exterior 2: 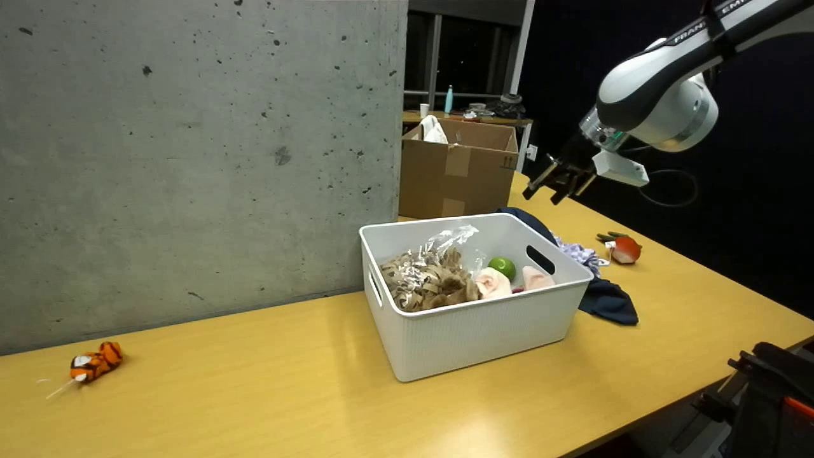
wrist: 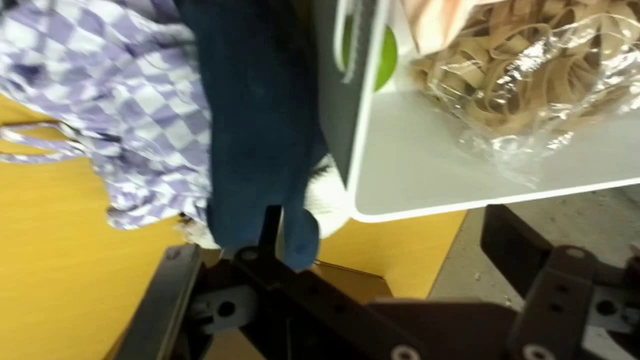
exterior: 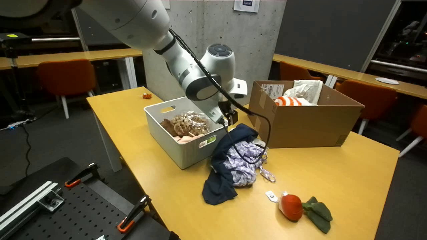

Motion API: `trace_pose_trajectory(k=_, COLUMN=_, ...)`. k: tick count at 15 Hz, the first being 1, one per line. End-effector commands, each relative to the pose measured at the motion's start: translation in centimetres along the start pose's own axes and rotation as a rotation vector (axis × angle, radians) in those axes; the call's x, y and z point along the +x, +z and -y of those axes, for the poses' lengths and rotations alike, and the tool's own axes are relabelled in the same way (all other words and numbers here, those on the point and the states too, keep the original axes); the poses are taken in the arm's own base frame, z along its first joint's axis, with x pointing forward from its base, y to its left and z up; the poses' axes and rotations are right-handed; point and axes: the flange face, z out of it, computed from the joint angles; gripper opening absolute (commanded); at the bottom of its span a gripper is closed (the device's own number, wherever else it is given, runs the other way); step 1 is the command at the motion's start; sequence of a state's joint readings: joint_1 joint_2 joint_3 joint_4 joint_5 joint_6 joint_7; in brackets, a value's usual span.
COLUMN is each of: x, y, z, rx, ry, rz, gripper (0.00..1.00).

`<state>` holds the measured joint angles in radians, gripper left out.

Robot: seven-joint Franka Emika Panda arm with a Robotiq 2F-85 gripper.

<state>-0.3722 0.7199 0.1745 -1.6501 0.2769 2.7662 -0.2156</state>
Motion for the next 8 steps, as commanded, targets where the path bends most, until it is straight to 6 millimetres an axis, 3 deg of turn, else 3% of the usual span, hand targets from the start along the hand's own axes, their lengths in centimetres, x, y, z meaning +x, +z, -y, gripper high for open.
trace_pose_trajectory(k=1, x=-2.7, y=-1.1, z=-6.0, rx=-0.012, ry=0.102, rz=0.037, gripper=1.0)
trace_pose_trajectory(k=4, x=-3.6, y=0.5, z=-9.3, rx=-0.023, ry=0.155, rz=0.067, gripper=1.0)
trace_pose_trajectory(k=8, x=-3.4, y=1.3, z=-9.7, rx=-0.024, ry=0.179, rz=0.052, gripper=1.0)
